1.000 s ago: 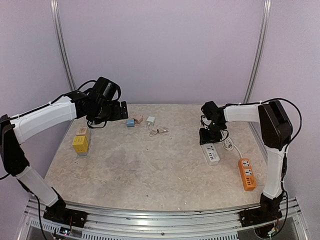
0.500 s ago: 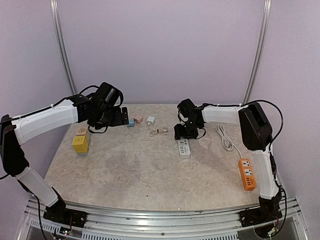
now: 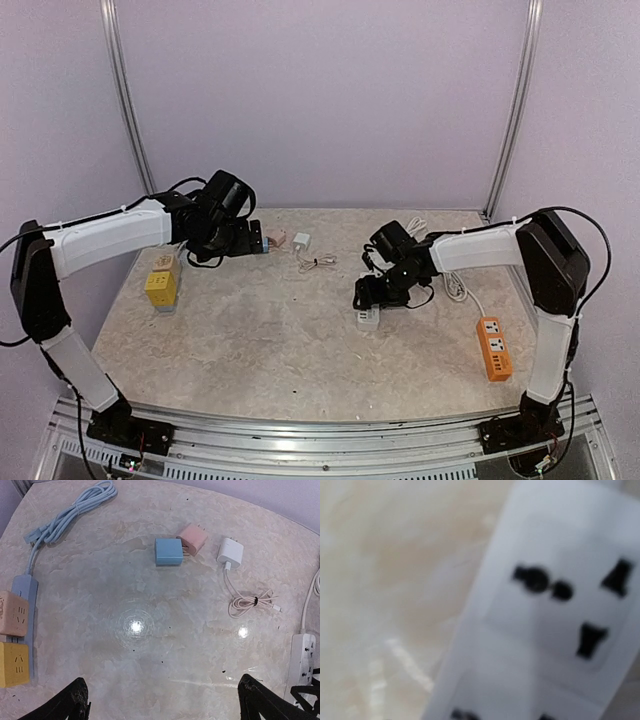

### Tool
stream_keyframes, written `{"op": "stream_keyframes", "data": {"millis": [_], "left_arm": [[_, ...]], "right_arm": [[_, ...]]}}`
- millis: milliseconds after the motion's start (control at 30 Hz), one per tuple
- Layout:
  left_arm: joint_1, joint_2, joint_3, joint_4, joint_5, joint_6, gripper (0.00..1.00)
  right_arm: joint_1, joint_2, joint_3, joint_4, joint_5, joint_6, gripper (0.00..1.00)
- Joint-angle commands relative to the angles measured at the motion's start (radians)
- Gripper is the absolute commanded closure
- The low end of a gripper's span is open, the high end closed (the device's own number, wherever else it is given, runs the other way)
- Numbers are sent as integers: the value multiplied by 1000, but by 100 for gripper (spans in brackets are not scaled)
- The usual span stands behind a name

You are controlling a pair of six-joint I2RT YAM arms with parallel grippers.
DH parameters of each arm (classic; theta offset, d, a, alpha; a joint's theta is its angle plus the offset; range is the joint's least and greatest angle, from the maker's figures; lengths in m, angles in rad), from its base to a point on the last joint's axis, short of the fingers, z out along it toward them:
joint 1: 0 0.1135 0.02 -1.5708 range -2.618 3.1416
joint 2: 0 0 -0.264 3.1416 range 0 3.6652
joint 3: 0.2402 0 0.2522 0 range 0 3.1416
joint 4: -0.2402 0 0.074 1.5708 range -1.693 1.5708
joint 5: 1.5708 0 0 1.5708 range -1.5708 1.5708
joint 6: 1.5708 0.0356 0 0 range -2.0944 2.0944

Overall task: Insert the plug
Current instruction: Move the socket to the center of the board, then pick up the plug at the center of the board.

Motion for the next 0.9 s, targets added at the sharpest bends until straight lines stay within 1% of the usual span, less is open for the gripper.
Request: {"op": "stream_keyframes", "data": {"millis": [0, 167, 300, 400, 533, 667, 867], "left_arm": [[54, 109, 78, 20, 32, 6, 1], [148, 226, 180, 30, 122, 41, 1], [222, 330, 278, 22, 224, 43, 1], [252, 421, 384, -34, 265, 30, 1], [254, 528, 507, -74, 269, 23, 1], [253, 646, 634, -144, 228, 27, 1], [241, 772, 783, -205, 165, 69, 1]], "right_arm": [[29, -43, -3, 69, -98, 39, 28], [32, -85, 7, 86, -139, 64, 24], [33, -137, -8, 59, -114, 45, 23], [33, -199, -53, 51, -97, 39, 22], [33, -297, -109, 25, -48, 25, 22], [33, -426, -175, -5, -6, 19, 22], [32, -600, -265, -46, 58, 30, 22]]}}
